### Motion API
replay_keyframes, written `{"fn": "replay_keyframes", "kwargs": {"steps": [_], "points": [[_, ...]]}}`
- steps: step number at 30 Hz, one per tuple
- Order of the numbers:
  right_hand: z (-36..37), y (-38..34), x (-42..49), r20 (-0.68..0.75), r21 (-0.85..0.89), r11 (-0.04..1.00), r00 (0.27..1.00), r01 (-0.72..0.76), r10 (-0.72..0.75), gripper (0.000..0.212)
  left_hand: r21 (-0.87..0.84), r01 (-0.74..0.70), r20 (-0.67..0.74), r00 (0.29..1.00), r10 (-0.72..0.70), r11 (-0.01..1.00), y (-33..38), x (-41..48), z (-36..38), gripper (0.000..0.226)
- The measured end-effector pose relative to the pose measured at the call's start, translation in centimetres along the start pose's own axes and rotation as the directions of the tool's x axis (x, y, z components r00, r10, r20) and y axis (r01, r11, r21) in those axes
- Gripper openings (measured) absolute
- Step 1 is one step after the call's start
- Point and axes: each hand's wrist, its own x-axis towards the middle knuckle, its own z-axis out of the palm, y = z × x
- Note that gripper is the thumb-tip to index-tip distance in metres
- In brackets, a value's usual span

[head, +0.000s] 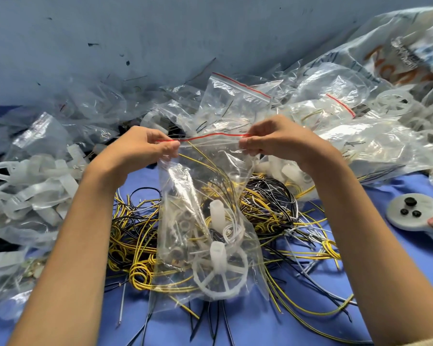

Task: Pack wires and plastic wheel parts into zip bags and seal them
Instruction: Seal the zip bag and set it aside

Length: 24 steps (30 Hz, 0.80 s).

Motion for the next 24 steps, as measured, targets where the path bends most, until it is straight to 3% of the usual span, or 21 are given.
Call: {"fn": "replay_keyframes", "kwargs": {"steps": [6, 13, 18, 24], "points": [[0.3, -0.2, -0.1, -0.06, -0.011, 1.0, 0.998, 0.023, -0.024, 0.014, 0.02, -0.017, -0.007, 1.0, 0.017, 1.0, 0.2, -0.3, 0.0, 0.013], [0.0, -0.6, -0.1, -0.096, -0.023, 0.998, 0.994, 0.053, -0.055, 0.007, 0.027, -0.091, -0.057, 0.994, 0.092, 0.995, 0.8, -0.6, 0.0, 0.012], [-0.3, -1.0, -0.4, -0.046, 0.016, 0.995, 0.994, 0.1, -0.099, 0.008, 0.053, -0.131, -0.064, 0.989, 0.134, 0.99, 1.2, -0.7, -0.3, 0.015], [0.3, -0.7, -0.3, -0.021, 0.018, 0.994, 0.994, 0.112, -0.111, 0.01, 0.028, -0.068, 0.05, 0.997, 0.066, 0.997, 1.4, -0.8, 0.0, 0.012]]}}
